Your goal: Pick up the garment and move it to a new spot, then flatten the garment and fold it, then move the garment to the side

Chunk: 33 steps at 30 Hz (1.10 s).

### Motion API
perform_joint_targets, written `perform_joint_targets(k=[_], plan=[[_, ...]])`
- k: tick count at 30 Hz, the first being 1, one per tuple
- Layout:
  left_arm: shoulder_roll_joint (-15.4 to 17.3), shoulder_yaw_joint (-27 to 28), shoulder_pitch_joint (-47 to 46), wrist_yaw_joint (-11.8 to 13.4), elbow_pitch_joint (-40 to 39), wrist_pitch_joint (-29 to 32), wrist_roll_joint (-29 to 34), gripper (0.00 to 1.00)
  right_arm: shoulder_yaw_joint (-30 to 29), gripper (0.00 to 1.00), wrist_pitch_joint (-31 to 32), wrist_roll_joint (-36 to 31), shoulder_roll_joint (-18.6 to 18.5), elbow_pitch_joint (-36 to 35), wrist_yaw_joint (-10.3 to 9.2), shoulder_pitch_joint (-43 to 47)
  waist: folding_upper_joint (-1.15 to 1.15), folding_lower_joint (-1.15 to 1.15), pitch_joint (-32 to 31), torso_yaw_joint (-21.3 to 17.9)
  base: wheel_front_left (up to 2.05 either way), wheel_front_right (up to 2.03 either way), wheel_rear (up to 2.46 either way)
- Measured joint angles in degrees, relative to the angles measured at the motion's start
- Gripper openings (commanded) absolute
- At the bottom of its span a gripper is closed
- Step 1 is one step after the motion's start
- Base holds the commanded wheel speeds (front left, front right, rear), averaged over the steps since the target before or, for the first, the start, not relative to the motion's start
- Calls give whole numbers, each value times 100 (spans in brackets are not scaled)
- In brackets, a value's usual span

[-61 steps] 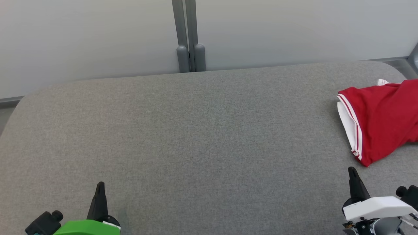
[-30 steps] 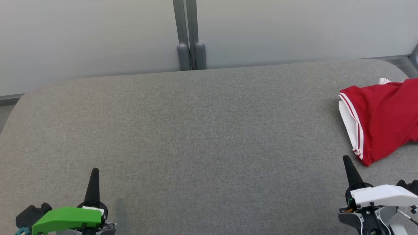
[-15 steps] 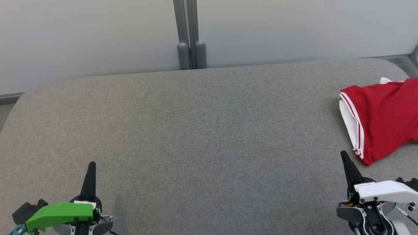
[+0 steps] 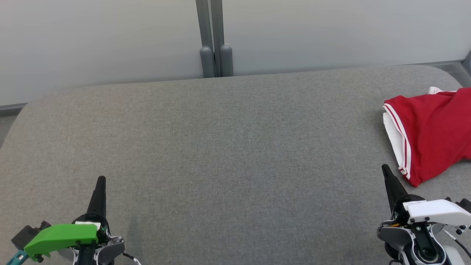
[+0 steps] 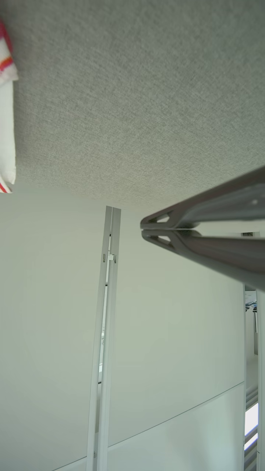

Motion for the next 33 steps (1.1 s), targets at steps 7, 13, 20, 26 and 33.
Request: perform_joint_targets(k=[7, 13, 20, 26, 33], plan=[[0, 51, -57, -8, 11, 82, -271, 0, 2, 0, 82, 314, 2, -2, 0, -47, 0, 0, 10, 4, 0, 0, 0], [-1, 97, -122, -15, 20, 156, -536, 0, 3, 0, 149, 611, 4, -2, 0, -95, 0, 0, 20, 9, 0, 0, 0], [-2, 129, -167, -34, 24, 231, -762, 0, 4, 0, 208, 857, 7, -4, 0, -154, 0, 0, 29, 12, 0, 0, 0], [-4, 134, -177, -38, 24, 232, -765, 0, 4, 0, 208, 857, 7, -4, 0, -155, 0, 0, 29, 12, 0, 0, 0], [-9, 142, -178, -38, 25, 244, -765, 0, 4, 0, 208, 857, 8, -4, 0, -155, 0, 0, 29, 12, 0, 0, 0]])
